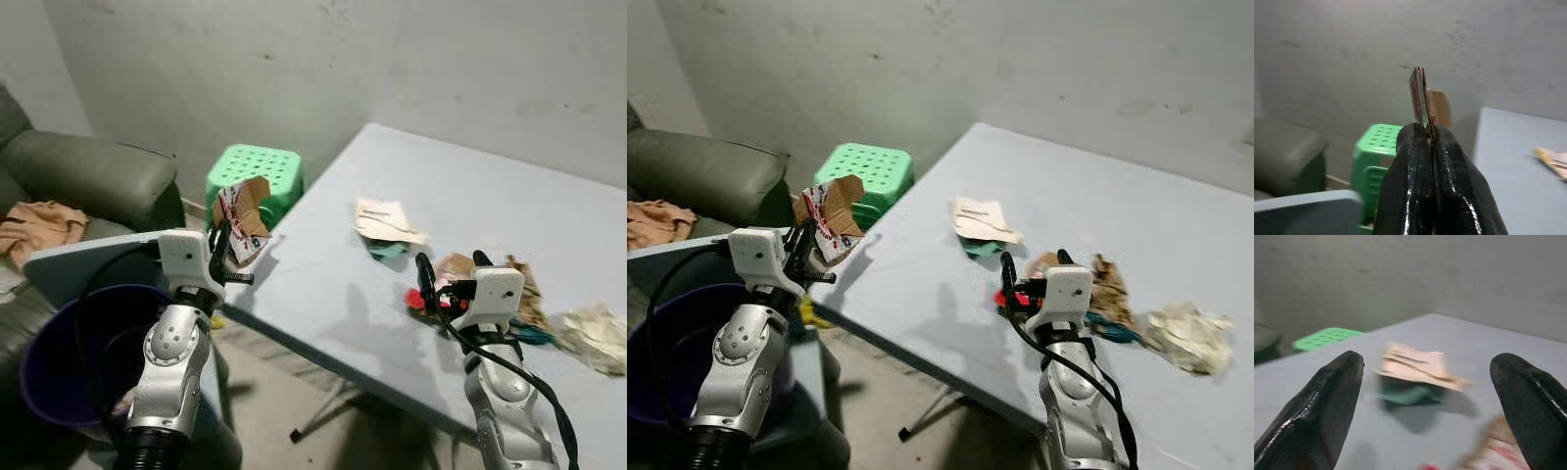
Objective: Picking trash to rubbish bin
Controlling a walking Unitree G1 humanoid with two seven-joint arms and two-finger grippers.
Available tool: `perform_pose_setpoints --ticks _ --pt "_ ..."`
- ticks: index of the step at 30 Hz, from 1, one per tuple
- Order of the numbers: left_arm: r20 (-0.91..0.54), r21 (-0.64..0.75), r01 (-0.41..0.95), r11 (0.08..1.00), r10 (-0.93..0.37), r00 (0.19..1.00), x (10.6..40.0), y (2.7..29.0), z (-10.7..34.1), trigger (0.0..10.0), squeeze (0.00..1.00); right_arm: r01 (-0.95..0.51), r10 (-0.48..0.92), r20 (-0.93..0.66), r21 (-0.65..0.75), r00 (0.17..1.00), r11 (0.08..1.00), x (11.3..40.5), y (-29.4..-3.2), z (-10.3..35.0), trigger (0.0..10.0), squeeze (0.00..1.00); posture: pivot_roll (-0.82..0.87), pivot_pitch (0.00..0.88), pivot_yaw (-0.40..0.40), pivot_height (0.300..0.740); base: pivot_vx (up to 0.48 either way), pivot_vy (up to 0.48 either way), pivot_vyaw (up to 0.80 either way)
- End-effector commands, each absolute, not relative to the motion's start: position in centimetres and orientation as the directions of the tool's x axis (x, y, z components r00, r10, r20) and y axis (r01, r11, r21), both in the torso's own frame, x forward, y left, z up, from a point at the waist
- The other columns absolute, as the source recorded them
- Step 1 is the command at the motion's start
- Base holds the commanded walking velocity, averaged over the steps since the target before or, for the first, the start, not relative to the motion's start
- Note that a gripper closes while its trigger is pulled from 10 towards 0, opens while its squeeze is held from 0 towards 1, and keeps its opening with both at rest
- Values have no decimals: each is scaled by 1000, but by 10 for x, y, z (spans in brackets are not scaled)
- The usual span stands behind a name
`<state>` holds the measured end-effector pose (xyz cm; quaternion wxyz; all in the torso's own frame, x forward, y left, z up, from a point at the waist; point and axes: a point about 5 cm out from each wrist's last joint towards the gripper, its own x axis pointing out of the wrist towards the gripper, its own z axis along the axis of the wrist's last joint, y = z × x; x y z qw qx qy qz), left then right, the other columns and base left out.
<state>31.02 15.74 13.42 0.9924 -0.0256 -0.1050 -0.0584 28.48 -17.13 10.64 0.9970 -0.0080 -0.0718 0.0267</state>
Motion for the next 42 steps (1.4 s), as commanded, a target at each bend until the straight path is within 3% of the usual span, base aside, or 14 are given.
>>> perform_pose_setpoints --ticks 1,5,19,26,33,38,42 --pt "208 -43 122 992 -111 972 312 156 135 10000 0 -43 46 127 -24 991 999 284 -175 103 10000 0 50 0 -56 740 0 409 0" --pt "206 -37 121 992 -111 972 312 156 135 10000 0 -46 50 123 -31 991 998 283 -174 102 10000 0 50 0 -56 740 0 408 0" --pt "206 -25 119 993 -112 972 311 154 135 10000 0 -71 75 113 -39 991 997 282 -173 101 10000 0 55 0 -58 740 0 0 0" --pt "200 -19 116 993 -110 974 311 154 134 10000 0 -78 82 107 -41 991 996 282 -172 100 10000 0 56 0 -56 740 0 0 800" --pt "153 -46 148 988 -139 978 308 136 125 10000 0 -49 52 104 -30 993 998 280 -179 101 10000 0 34 0 -43 740 0 0 766" --pt "117 -15 146 989 -143 983 310 135 122 10000 0 -41 36 118 40 992 998 274 -180 100 10000 0 28 0 -42 740 0 0 91" --pt "118 -40 126 991 -120 986 311 143 123 10000 0 -49 47 108 15 993 999 274 -180 100 10000 0 30 0 -47 740 0 0 0"
